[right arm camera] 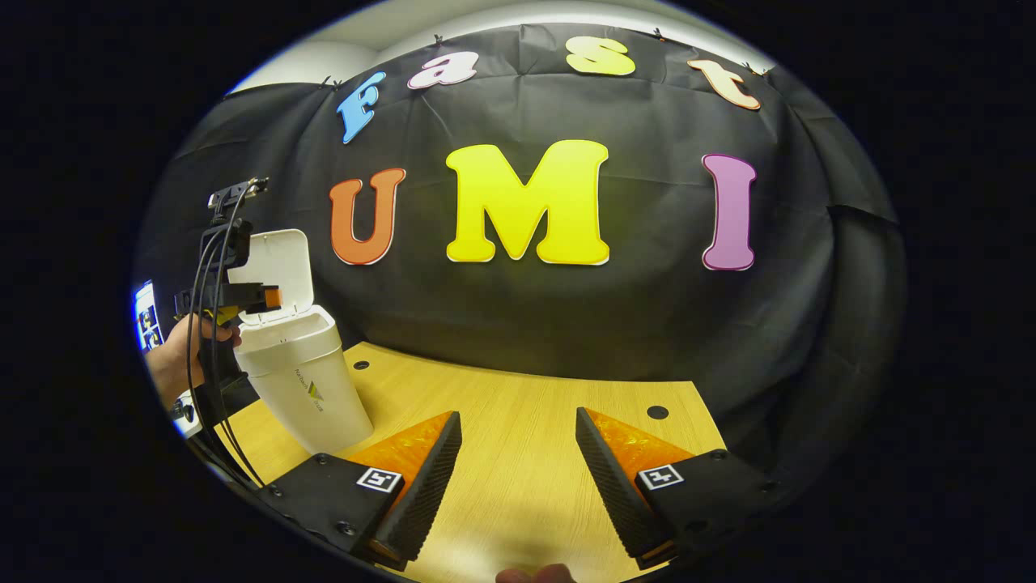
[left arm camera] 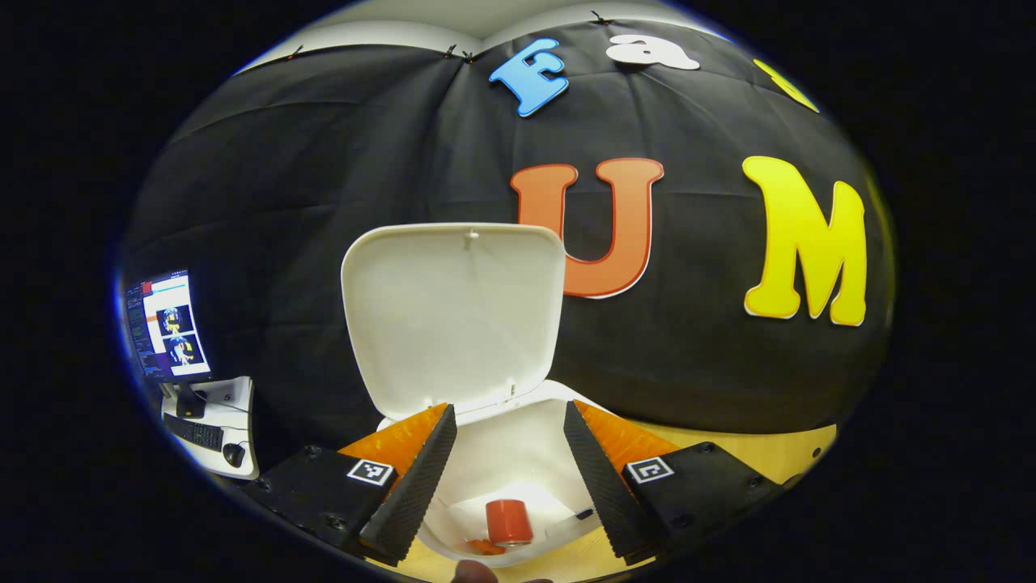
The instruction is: Press the lid of the desktop garbage bin to open it, pick up the crumpled paper on the desktop and throw it into the bin, then pick up the pop can on the desktop and drop it into the bin, and finally close the garbage bin lid.
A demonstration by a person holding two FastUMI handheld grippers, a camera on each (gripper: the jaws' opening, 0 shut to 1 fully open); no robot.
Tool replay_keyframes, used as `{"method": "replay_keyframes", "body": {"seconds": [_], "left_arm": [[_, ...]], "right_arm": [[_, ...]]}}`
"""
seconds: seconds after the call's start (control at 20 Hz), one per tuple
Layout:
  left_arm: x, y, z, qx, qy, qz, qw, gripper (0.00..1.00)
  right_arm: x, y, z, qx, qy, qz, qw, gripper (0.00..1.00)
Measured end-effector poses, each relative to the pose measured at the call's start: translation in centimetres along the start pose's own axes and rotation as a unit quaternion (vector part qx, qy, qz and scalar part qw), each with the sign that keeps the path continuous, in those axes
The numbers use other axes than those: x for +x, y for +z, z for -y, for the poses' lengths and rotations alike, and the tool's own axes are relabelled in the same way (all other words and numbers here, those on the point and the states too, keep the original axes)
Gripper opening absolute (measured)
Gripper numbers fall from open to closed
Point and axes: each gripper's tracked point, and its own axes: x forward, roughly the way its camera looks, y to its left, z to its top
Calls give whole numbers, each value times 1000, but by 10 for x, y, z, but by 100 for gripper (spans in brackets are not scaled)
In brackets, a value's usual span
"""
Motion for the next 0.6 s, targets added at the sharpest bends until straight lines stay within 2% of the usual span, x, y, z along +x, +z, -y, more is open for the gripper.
{"method": "replay_keyframes", "body": {"seconds": [0.4,0.6], "left_arm": [[3,111,14,19,32,76,996,88],[17,155,-7,5,87,87,992,86]], "right_arm": [[-8,15,13,14,2,8,1000,90],[-7,32,18,16,-4,24,1000,90]]}}
